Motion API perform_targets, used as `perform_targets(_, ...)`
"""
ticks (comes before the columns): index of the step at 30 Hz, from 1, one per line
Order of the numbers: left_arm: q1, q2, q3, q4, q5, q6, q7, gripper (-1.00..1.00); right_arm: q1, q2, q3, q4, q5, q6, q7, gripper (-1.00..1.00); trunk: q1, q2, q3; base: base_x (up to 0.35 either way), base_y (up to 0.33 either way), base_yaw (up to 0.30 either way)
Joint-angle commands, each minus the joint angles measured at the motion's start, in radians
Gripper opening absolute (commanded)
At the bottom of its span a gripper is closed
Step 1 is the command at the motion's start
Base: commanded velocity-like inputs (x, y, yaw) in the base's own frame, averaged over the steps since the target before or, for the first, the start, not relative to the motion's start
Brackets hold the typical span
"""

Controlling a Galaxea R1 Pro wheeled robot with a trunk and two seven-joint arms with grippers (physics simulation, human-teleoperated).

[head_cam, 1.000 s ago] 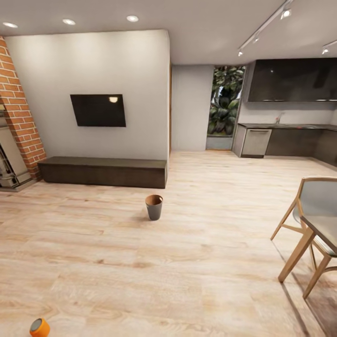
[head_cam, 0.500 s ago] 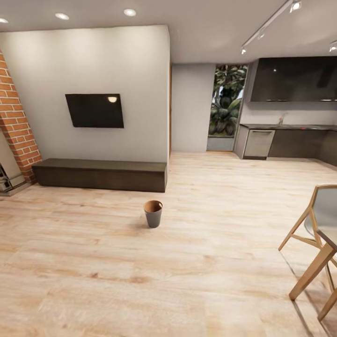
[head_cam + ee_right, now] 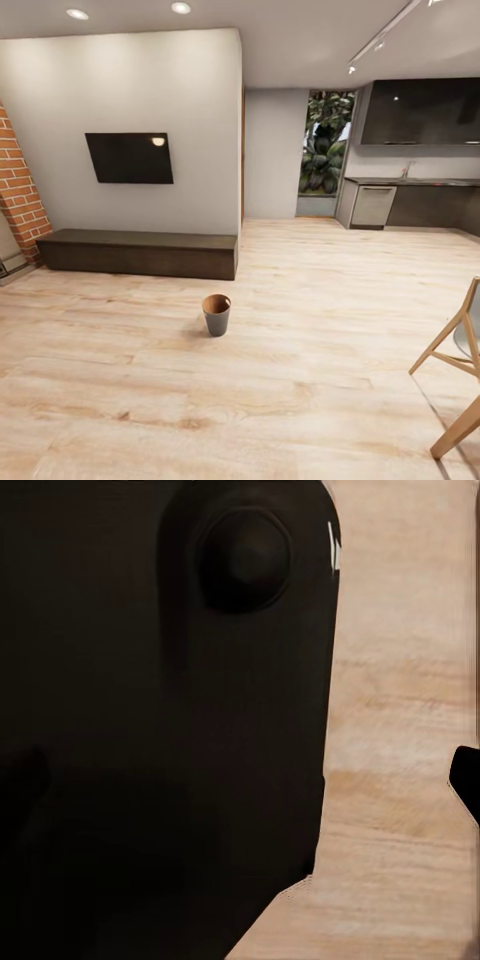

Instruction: Put the three can of soda from the living room inside the tash can in the kitchen.

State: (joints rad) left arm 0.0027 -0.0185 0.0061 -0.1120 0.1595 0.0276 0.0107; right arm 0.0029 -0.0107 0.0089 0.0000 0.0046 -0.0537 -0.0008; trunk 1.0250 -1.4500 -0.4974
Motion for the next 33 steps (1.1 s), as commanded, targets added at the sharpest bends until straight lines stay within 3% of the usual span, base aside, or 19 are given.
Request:
perform_targets(1, 0.000, 0.000, 0.000, 0.000, 0.000, 0.000, 0.000, 1.00, 0.000, 0.000, 0.000, 0.000, 0.000, 0.000, 0.000, 1.00, 0.000, 0.000, 0.000, 0.340, 0.000, 0.000)
perform_targets(33, 0.000, 0.001, 0.000, 0.000, -0.002, 0.000, 0.000, 1.00, 0.000, 0.000, -0.001, 0.000, 0.000, -0.002, -0.001, 1.00, 0.000, 0.000, 0.000, 0.340, 0.000, 0.000)
